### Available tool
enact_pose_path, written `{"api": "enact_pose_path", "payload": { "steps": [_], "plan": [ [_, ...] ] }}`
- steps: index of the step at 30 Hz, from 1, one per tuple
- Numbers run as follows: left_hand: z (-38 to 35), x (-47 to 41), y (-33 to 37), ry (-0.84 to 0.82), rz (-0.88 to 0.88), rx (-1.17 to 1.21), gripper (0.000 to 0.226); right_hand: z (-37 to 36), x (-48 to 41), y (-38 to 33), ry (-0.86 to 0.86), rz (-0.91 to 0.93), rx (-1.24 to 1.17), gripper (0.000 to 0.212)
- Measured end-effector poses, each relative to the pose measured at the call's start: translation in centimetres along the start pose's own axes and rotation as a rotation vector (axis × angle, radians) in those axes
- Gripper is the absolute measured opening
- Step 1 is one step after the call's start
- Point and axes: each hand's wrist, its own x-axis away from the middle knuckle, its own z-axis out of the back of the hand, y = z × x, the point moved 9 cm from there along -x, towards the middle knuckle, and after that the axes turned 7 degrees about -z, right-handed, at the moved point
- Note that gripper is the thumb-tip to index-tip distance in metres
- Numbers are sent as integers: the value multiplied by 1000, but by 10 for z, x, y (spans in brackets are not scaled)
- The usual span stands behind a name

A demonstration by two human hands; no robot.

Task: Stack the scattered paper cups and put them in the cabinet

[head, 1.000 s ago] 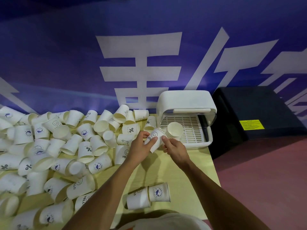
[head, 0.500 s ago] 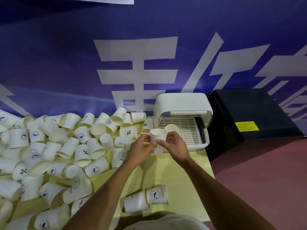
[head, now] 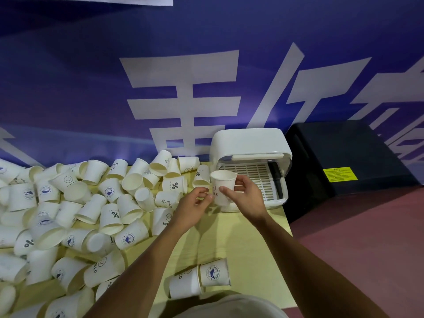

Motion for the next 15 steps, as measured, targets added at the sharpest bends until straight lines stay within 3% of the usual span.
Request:
{"api": "enact_pose_path", "payload": {
  "steps": [9, 15],
  "plan": [
    [-13, -9, -9, -52, 13, -42, 25, 41, -16, -4, 167, 55, 2, 58],
    [-14, -13, -13, -51, 25, -44, 22, 36, -17, 7, 129, 45, 51, 56]
  ]
}}
